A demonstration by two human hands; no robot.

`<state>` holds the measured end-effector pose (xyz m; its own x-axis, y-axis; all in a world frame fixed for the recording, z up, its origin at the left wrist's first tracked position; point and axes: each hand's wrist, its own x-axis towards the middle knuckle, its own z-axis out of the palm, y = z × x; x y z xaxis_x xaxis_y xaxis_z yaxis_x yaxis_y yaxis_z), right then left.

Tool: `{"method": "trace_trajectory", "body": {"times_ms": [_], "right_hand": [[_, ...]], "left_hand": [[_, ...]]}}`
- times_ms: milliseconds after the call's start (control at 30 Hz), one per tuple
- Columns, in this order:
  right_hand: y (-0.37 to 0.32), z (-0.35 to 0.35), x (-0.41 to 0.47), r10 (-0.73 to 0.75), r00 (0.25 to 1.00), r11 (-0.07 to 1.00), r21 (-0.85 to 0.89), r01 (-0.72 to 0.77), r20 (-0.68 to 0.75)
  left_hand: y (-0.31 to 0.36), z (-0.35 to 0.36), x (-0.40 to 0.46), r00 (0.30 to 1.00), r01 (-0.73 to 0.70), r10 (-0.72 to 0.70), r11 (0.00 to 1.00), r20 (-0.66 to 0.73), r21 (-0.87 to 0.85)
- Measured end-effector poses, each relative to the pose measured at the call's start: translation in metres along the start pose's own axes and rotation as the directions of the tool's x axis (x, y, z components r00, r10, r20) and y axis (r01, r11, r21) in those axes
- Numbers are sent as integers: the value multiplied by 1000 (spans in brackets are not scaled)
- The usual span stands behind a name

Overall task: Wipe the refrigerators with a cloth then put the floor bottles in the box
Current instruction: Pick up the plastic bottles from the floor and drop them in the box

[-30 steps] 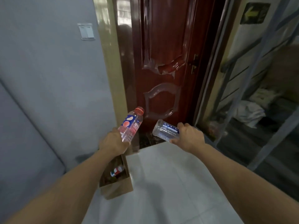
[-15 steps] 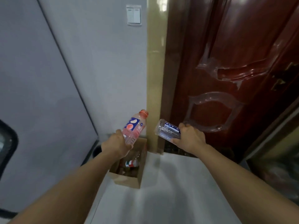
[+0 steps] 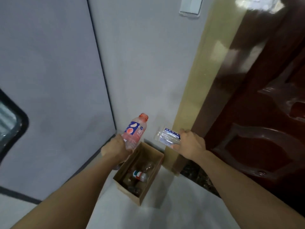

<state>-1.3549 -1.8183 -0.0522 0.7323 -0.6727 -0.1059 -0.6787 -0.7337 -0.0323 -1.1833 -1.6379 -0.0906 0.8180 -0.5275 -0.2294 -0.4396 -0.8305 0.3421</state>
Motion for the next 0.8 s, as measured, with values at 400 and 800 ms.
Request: {"method": "trace_trajectory", "body": {"times_ms": [400,800], "right_hand": [[-29,38,168,-429,895,902,-5,432,123],[-19,112,244,-671,668,714,35,700,321]], "left_hand": [[-13,29,55,899,436,-435,900,43,-22],[30,121,50,685,728,-713,677,151,-105]]}}
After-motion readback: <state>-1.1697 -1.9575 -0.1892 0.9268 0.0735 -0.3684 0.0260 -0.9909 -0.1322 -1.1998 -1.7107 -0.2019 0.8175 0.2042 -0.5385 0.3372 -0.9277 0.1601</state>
